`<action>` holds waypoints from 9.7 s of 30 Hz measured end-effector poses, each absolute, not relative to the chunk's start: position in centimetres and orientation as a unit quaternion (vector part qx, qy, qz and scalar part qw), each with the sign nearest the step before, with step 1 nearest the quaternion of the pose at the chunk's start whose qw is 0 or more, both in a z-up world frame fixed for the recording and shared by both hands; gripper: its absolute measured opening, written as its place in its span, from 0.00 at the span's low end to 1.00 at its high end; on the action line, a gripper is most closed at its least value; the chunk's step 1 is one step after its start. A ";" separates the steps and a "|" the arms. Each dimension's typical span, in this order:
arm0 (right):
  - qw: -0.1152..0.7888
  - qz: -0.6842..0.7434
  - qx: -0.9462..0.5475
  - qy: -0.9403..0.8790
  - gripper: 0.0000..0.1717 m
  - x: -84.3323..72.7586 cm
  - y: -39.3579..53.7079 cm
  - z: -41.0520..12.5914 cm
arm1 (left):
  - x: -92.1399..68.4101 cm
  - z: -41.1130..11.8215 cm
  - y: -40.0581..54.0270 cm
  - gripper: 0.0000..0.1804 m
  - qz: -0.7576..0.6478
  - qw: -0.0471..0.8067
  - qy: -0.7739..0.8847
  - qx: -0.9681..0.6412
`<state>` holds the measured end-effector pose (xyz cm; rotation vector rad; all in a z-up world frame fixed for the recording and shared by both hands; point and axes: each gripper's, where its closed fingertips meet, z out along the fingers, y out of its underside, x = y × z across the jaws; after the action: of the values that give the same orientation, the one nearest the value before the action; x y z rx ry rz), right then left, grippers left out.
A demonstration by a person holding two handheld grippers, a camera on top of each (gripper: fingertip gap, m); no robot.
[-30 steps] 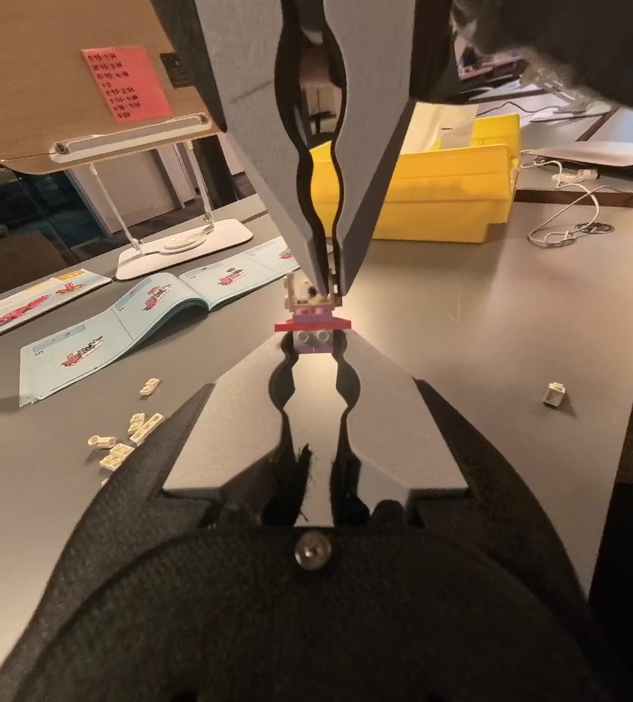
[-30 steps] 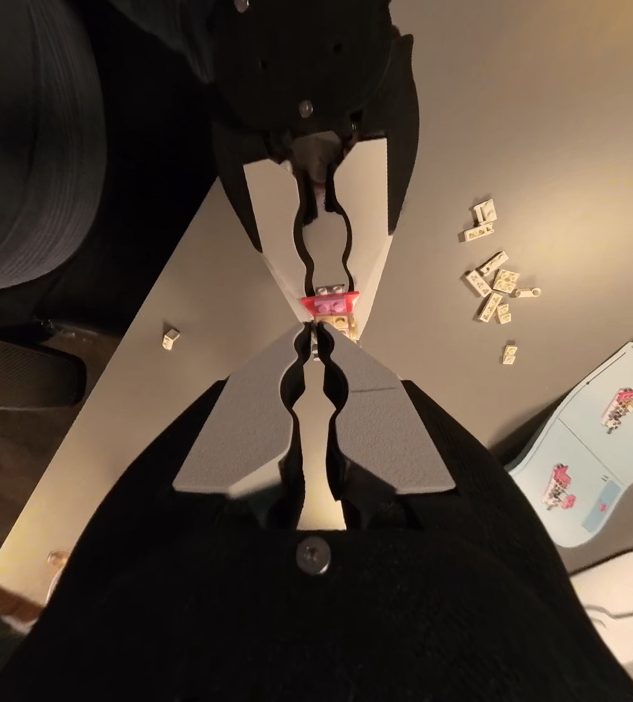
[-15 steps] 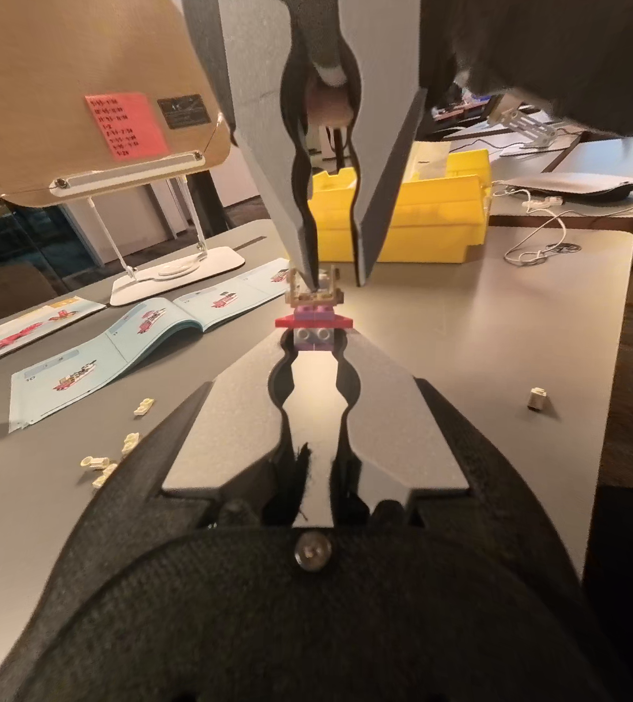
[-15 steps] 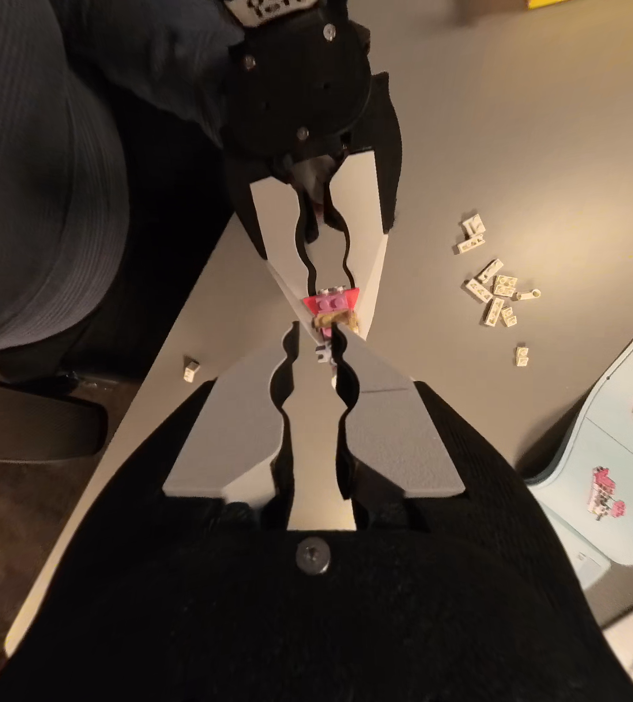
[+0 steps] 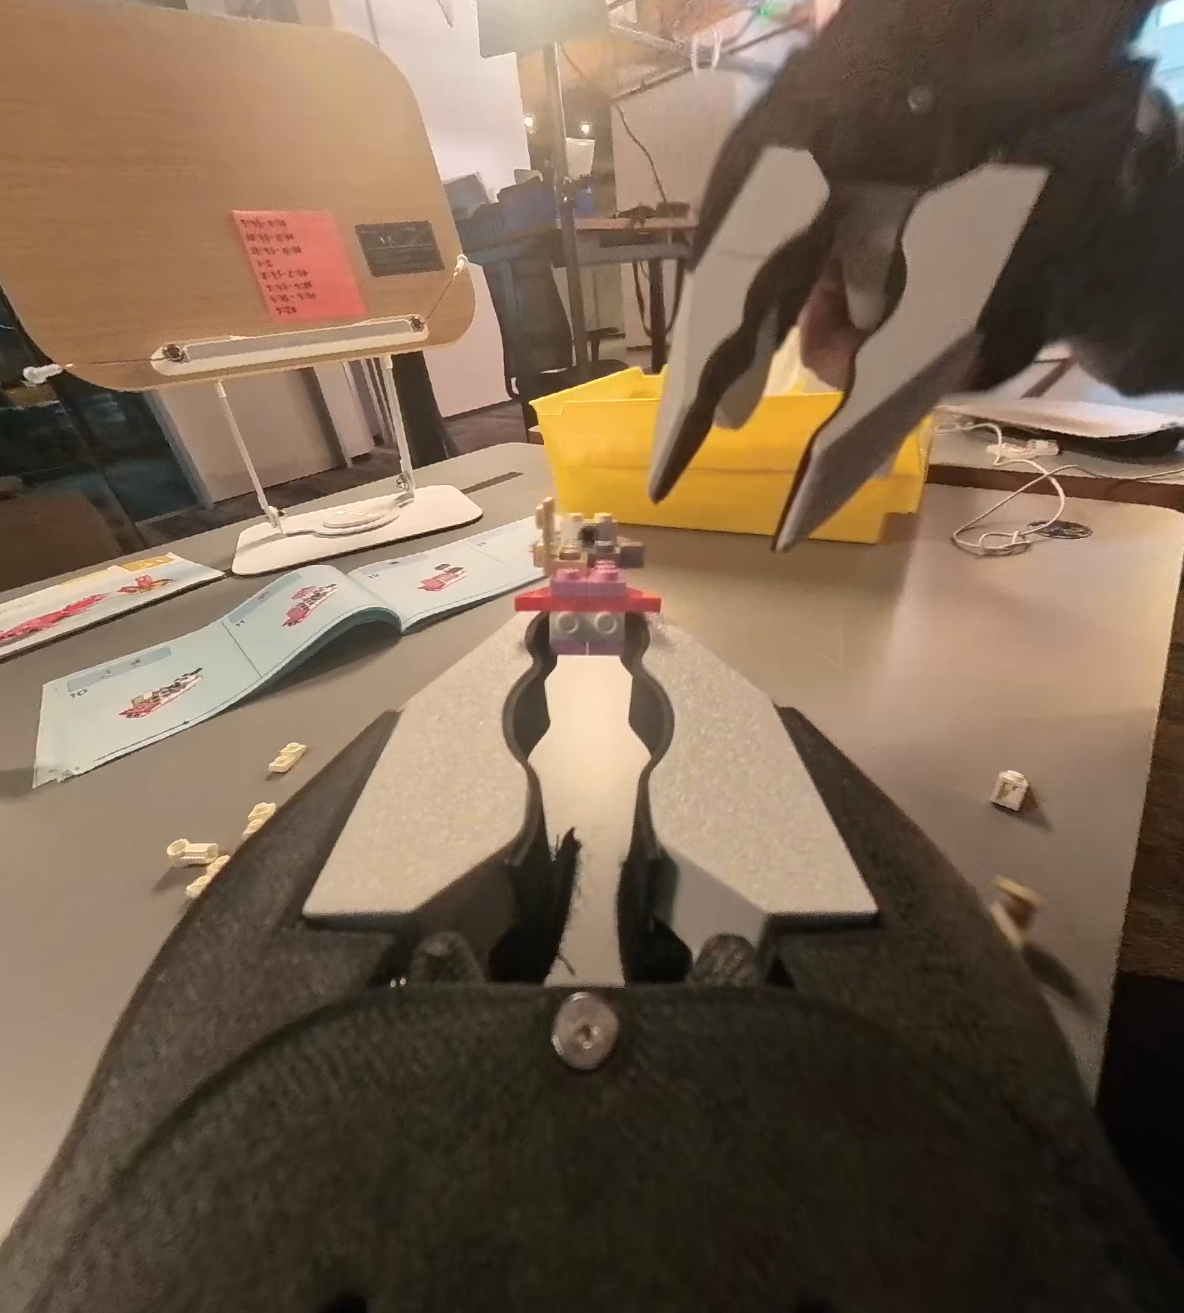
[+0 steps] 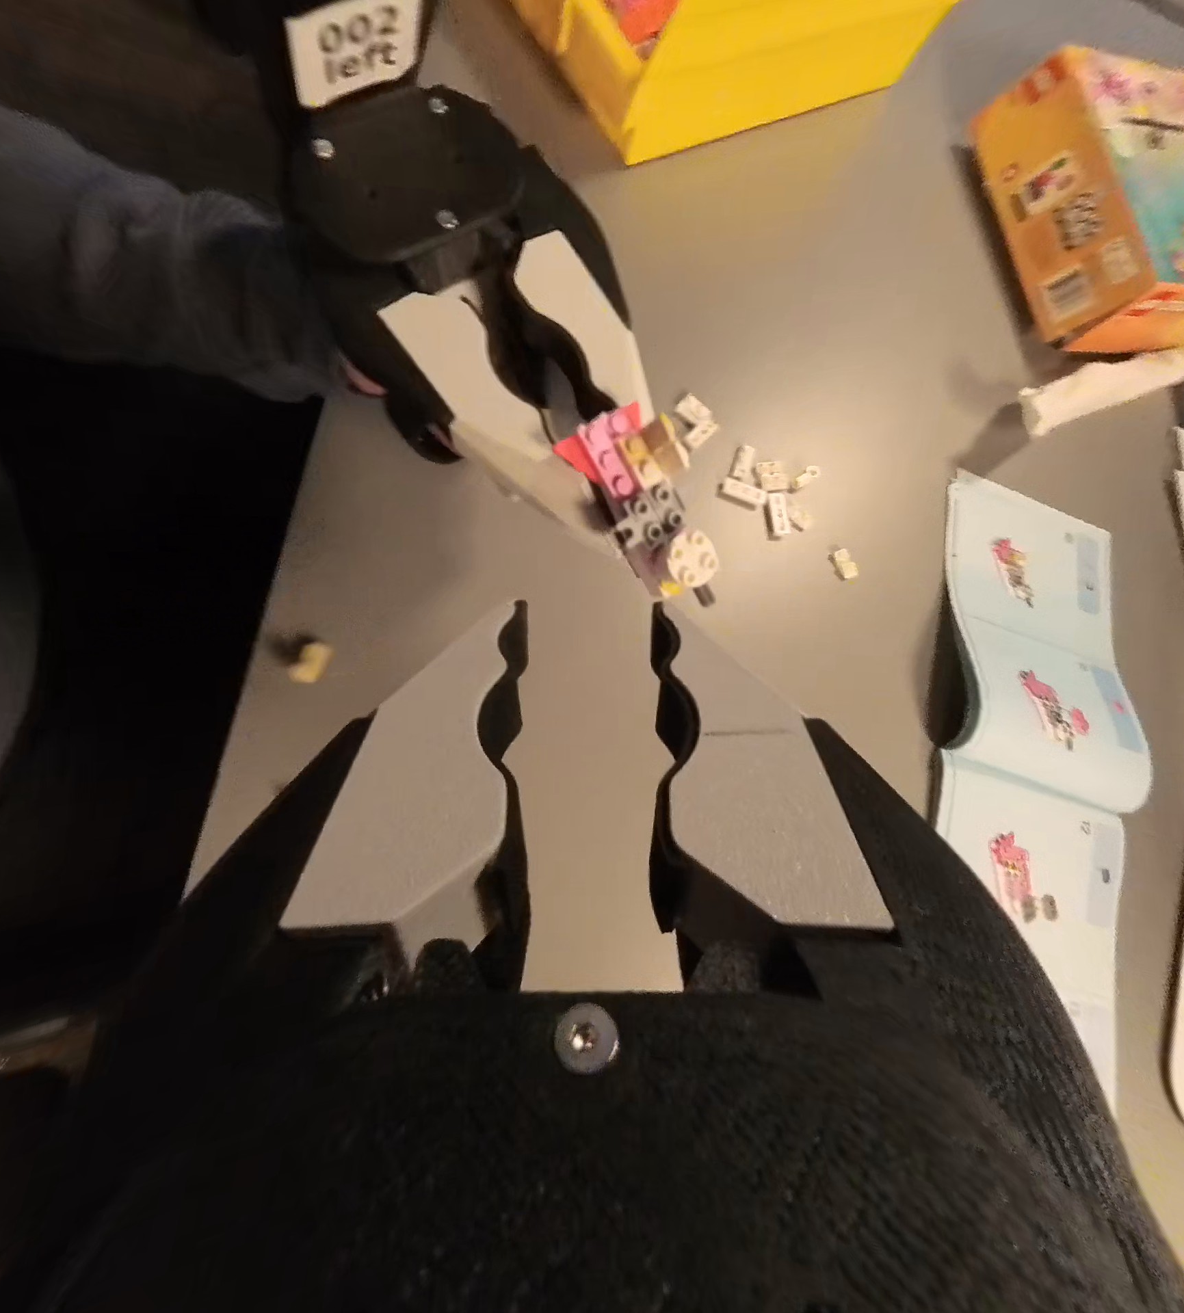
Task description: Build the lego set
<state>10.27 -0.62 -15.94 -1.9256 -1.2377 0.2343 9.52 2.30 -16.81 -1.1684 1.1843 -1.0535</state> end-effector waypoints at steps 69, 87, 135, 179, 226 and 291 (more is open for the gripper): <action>0.075 -0.432 -0.217 -0.872 0.03 16.5 -4.8 -26.6 | 8.9 -15.5 1.4 0.09 -0.489 0.564 0.491 -0.449; 0.313 -0.028 -0.790 -0.527 0.17 14.1 -6.5 -25.9 | 8.9 -15.5 1.3 0.09 -0.491 0.563 0.492 -0.447; 0.421 0.174 -0.829 -0.325 0.01 12.9 -0.3 -20.6 | 8.8 -15.4 1.3 0.09 -0.501 0.558 0.488 -0.446; 0.380 0.123 -0.866 -0.302 0.10 17.2 1.1 -26.4 | 8.7 -15.5 2.5 0.09 -0.479 0.573 0.470 -0.470; 0.412 0.128 -0.814 -0.389 0.01 14.9 1.4 -22.9 | 8.9 -15.7 2.5 0.08 -0.477 0.569 0.473 -0.474; 0.234 -0.090 -0.712 -0.656 0.01 10.7 0.6 -20.7 | 11.4 -21.8 2.3 0.08 -0.180 0.577 0.638 -0.476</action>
<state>10.67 0.55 -20.73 -1.9558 -1.8001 -0.2479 11.43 2.34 -21.84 -1.1146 1.4939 -0.4220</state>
